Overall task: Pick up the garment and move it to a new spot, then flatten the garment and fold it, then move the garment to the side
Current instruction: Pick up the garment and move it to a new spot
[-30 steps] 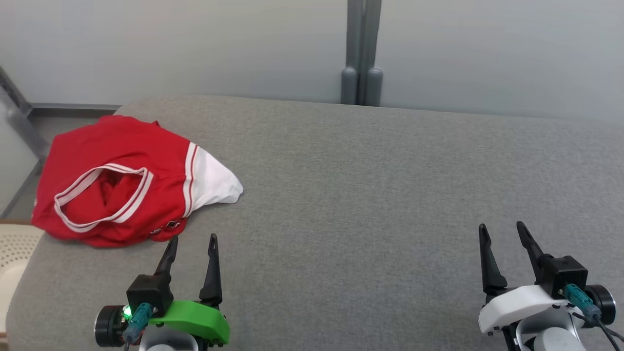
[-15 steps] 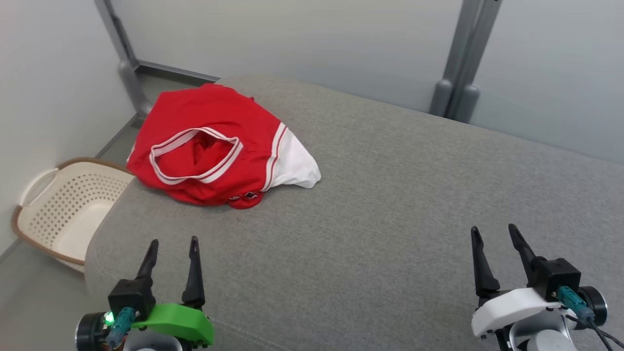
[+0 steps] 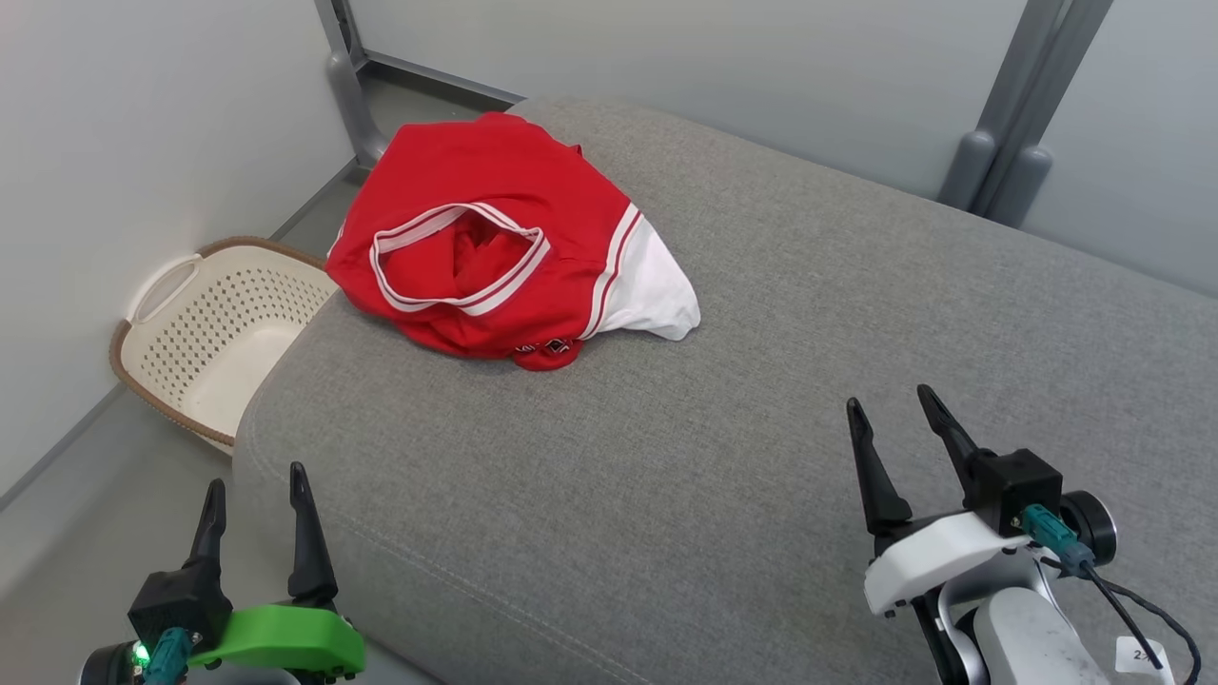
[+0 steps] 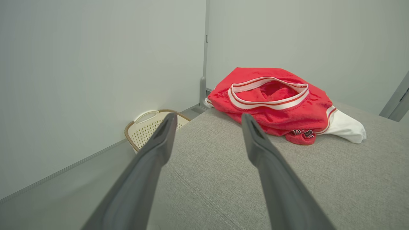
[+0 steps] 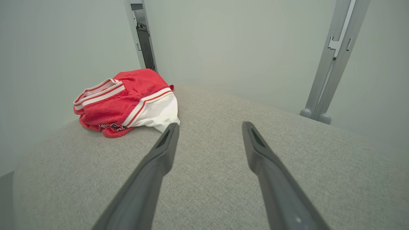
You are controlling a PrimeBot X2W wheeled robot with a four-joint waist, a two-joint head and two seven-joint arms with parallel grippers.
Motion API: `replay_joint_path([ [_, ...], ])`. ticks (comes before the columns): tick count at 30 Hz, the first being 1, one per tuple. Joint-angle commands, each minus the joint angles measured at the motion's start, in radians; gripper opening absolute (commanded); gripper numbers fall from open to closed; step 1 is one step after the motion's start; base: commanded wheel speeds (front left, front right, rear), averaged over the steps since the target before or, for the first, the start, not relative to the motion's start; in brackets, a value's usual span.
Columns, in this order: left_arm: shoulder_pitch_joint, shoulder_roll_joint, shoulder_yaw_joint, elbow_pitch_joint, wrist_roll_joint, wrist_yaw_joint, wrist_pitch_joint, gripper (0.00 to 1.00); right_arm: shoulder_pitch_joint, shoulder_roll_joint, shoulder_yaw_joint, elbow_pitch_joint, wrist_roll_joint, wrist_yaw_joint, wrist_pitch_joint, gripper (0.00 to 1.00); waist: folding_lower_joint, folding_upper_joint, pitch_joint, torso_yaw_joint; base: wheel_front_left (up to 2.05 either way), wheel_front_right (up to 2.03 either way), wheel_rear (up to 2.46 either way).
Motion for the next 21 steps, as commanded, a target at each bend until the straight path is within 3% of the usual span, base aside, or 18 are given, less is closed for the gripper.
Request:
replay_joint_path([
  [1,0.013,0.004,0.002,-0.006,-0.011,0.007,0.001,1.00,-0.013,-0.005,0.004,0.007,-0.002,-0.001,-0.003,1.00,0.0000,0.0000,0.008,0.006,0.00,0.00,0.00],
  [12,-0.006,0.004,-0.004,0.024,-0.042,0.004,0.001,1.00,-0.011,-0.005,-0.008,0.015,-0.008,-0.001,-0.003,1.00,0.0000,0.0000,0.010,0.005,0.00,0.00,0.00],
  [21,-0.267,0.004,-0.088,0.243,-0.131,-0.057,0.040,1.00,0.028,-0.005,-0.070,-0.016,-0.046,-0.001,-0.003,1.00,0.0000,0.0000,0.037,-0.006,0.00,0.00,0.00],
])
